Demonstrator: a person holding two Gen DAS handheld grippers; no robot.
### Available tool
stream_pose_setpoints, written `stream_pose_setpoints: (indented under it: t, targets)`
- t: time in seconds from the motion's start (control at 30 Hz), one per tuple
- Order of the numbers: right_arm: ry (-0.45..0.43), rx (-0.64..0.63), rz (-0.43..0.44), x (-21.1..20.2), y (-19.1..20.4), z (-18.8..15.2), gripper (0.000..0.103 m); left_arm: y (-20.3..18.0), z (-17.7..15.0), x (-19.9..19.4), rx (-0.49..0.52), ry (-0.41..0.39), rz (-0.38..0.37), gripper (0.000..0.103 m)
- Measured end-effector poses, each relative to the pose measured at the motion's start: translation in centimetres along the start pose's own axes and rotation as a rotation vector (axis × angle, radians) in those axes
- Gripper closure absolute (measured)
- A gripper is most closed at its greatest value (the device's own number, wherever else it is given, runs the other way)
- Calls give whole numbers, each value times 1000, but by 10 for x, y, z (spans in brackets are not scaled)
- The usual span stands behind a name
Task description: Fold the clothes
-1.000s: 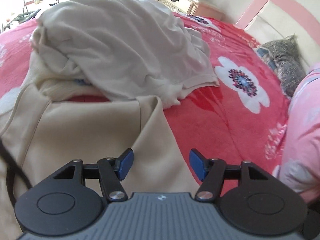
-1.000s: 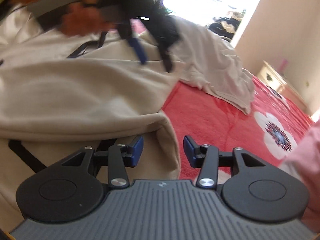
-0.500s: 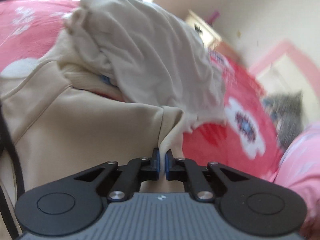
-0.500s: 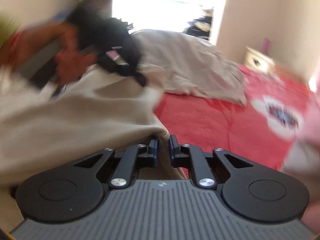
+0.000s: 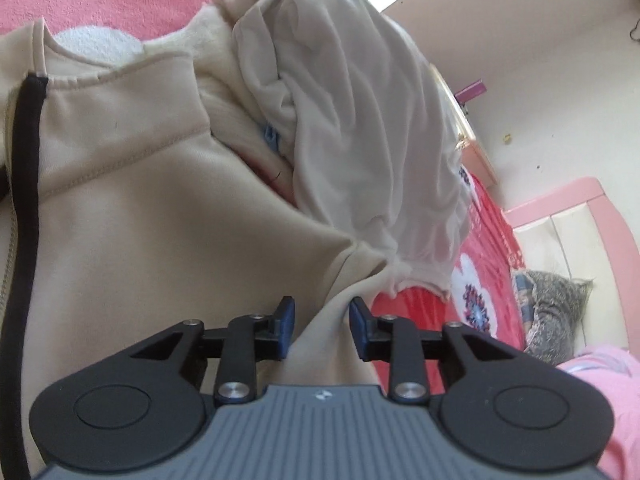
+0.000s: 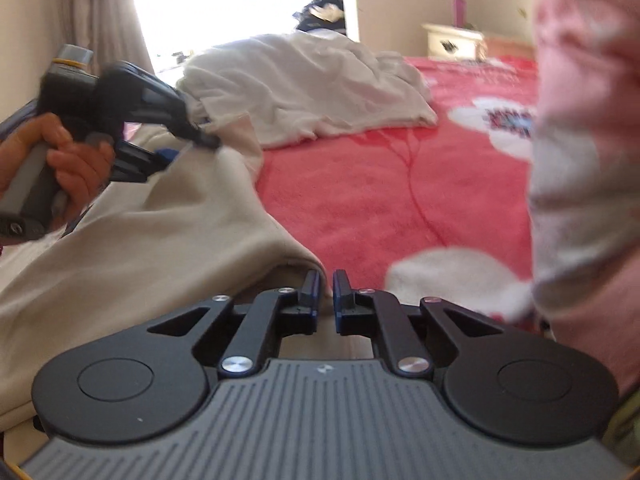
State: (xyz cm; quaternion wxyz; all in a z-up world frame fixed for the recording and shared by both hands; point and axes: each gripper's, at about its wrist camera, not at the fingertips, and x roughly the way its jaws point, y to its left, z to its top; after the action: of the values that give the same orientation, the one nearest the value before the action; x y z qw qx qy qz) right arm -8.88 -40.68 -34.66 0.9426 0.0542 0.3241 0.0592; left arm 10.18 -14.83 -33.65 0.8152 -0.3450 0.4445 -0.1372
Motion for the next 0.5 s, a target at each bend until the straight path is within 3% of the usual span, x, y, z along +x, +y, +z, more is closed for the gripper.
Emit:
stream_pose_setpoints:
  t: [0.17, 0.23, 0.3, 0.37, 0.43, 0.47, 0.5]
  targets:
    - [-39, 34, -71, -16, -10, -5, 94, -27, 1, -35, 112, -108, -18, 68]
    - [-123, 20, -47, -32, -8, -1, 94, -43, -4, -37, 223, -84, -67, 70]
    - [-184, 14, 29, -42, -3, 8, 92, -55, -9, -22, 313, -6, -89, 70]
    - [-215, -12, 106, -41, 8, 18, 92, -58, -12, 5, 348, 57, -54, 70]
    - [-182, -27, 160, -26, 18, 24, 93, -54, -12, 31, 363, 67, 16, 72]
    - [-154, -28, 186, -16, 22, 25, 94, -47, -9, 41, 356, 59, 48, 79]
    - [-99, -17, 185, -5, 23, 23, 94, -38, -7, 47, 329, 57, 57, 91]
